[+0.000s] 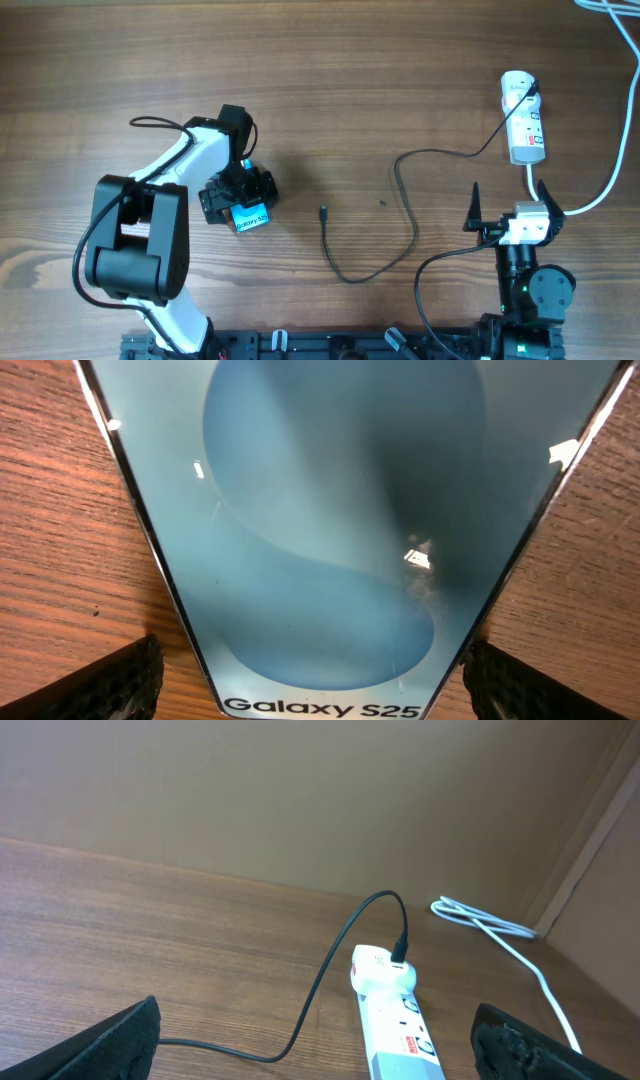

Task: Plug charger to phone and switch on socket

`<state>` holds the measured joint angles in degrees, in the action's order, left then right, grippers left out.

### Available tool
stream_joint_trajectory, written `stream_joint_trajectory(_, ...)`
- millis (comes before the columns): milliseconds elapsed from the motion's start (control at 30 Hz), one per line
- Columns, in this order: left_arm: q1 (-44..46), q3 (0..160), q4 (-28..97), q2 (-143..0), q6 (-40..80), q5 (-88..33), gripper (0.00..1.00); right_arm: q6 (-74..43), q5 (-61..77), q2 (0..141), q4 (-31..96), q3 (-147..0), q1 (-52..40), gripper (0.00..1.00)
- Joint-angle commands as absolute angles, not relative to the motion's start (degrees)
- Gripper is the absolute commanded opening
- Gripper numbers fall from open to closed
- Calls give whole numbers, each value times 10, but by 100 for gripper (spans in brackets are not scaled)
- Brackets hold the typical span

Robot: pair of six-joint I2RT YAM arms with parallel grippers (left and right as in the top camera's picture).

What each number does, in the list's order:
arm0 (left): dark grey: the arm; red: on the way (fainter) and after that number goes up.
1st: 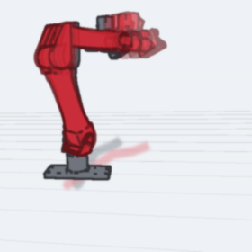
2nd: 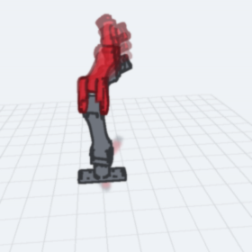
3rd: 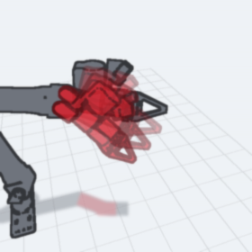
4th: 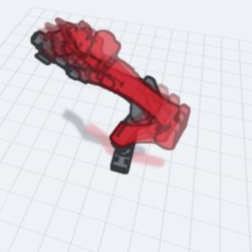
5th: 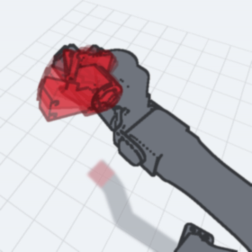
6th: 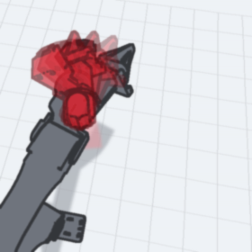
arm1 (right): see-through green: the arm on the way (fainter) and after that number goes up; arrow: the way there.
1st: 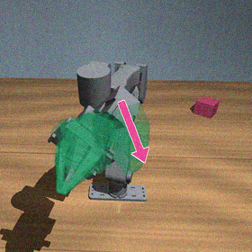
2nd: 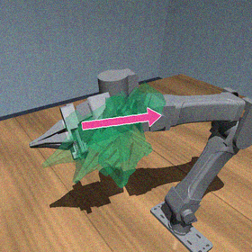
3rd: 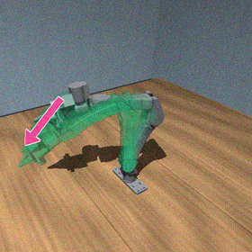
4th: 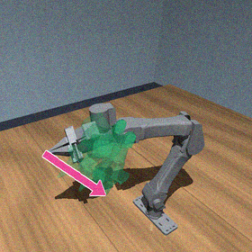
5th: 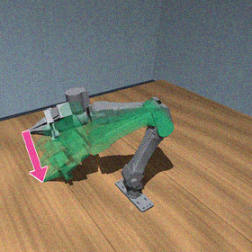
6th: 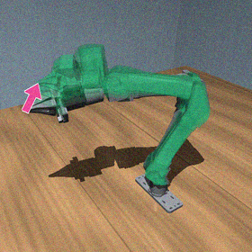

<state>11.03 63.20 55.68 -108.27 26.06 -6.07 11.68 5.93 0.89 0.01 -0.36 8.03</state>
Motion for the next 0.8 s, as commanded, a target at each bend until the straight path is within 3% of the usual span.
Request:
stream_joint_trajectory(0, 105, 631, 524, -1117, 243, -49, 100, 120, 53, 6, -3, -3, 79, 100)
stream_joint_trajectory(433, 99, 696, 553, -1116, 285, -36, 100, 110, 101, 6, -7, -3, 78, 99)
stream_joint_trajectory(667, 100, 693, 573, -1116, 305, -36, 100, -48, 201, 6, -28, -3, 78, 100)
stream_joint_trajectory(767, 100, 693, 573, -1116, 305, -36, 100, -52, 255, 7, -28, -18, 79, 100)
